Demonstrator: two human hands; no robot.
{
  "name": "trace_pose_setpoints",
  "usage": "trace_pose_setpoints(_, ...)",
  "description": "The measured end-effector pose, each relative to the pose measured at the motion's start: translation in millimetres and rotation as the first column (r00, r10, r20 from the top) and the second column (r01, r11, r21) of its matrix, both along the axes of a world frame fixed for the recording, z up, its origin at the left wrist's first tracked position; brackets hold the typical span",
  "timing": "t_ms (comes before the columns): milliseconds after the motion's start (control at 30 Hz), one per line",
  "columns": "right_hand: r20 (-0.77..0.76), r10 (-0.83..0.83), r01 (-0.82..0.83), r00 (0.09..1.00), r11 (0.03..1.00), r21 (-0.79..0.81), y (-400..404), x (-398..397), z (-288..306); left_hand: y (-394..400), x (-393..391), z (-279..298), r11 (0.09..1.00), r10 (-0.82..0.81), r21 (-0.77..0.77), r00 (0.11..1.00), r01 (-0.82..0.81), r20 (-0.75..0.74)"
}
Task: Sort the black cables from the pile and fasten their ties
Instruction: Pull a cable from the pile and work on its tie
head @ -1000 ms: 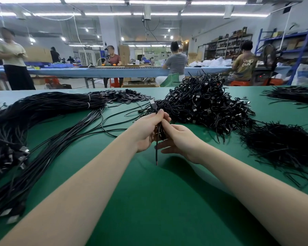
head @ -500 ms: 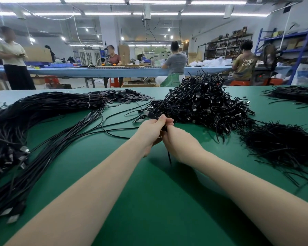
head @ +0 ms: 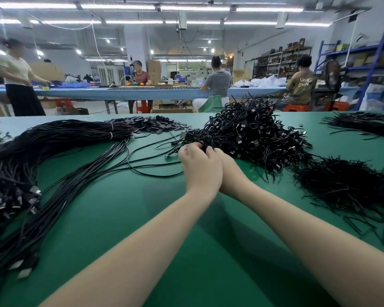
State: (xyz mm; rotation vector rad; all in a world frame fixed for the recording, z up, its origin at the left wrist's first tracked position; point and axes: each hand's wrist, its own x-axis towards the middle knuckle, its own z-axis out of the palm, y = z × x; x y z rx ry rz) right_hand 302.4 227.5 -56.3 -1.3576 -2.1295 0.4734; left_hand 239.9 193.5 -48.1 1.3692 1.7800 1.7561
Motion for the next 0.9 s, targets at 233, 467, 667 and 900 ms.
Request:
trace_pose_setpoints(233,-0.022,0.089,-0.091,0.996,0.988,-0.121,-1.8,33.8,21.0,-4.8,-13.5,-5.5,0.996,-0.016,-0.048,0.386,-0.072,-0.922)
trace_pose_setpoints(467,0.219,0.346,-0.282,0.913,0.919,-0.276,-25.0,52.8,23.7,-21.1,-43.5,-24.0,0.944,0.281,0.267,-0.047,0.193,-0.959)
trace_pose_setpoints(667,0.265,0.472,-0.325,0.841,0.832,-0.45,-38.2,58.6,22.5,-34.6,-48.6,-28.7,0.942,0.263,0.213,-0.174,0.261,-0.949)
trace_pose_setpoints(900,0.842,0.147,-0.395,0.519,0.915,0.084,-27.1,65.5,15.7,-28.3,-41.7,-22.0,0.986,0.064,0.021,-0.256,0.165,-0.965)
